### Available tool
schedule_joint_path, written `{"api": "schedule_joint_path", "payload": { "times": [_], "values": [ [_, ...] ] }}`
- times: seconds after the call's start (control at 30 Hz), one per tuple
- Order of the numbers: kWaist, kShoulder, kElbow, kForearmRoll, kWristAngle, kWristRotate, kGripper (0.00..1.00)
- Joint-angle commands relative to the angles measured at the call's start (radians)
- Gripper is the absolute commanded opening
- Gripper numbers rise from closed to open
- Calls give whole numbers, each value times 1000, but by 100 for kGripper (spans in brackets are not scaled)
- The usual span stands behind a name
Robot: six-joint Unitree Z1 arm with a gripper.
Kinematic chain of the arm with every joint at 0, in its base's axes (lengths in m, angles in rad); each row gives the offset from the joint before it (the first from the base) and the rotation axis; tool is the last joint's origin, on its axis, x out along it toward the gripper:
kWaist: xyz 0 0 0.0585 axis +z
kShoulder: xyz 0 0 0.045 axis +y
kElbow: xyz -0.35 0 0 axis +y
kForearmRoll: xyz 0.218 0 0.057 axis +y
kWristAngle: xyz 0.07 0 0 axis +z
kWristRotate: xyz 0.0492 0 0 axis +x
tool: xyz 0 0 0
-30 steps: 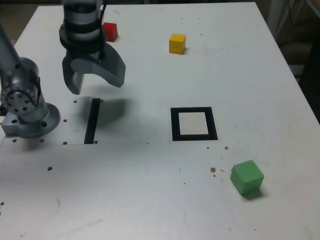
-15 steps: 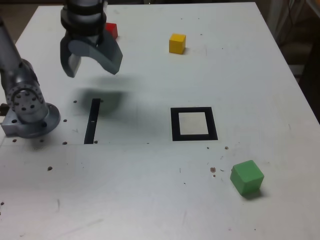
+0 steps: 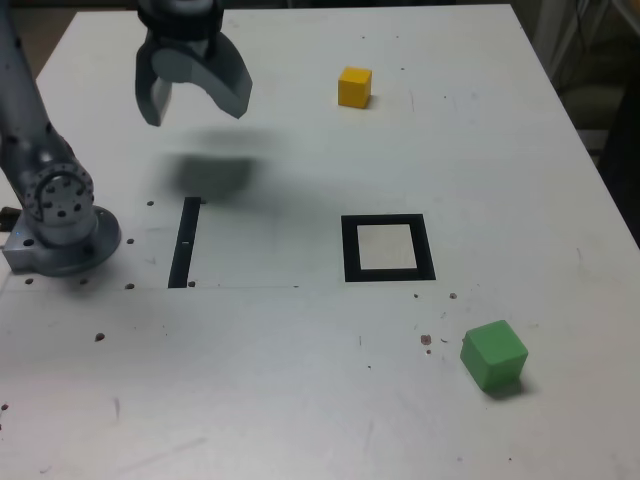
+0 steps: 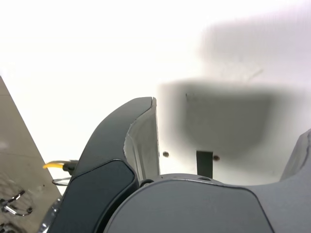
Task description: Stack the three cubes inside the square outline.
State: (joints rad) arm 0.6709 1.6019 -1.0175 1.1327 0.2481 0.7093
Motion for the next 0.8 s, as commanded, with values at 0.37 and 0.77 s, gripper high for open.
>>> {"api": "schedule_joint_path", "payload": {
  "times": [0.37,0.77],
  "values": [
    [200,117,-171,13,17,184,99],
    [283,192,-295,18,19,235,99]
  ]
}}
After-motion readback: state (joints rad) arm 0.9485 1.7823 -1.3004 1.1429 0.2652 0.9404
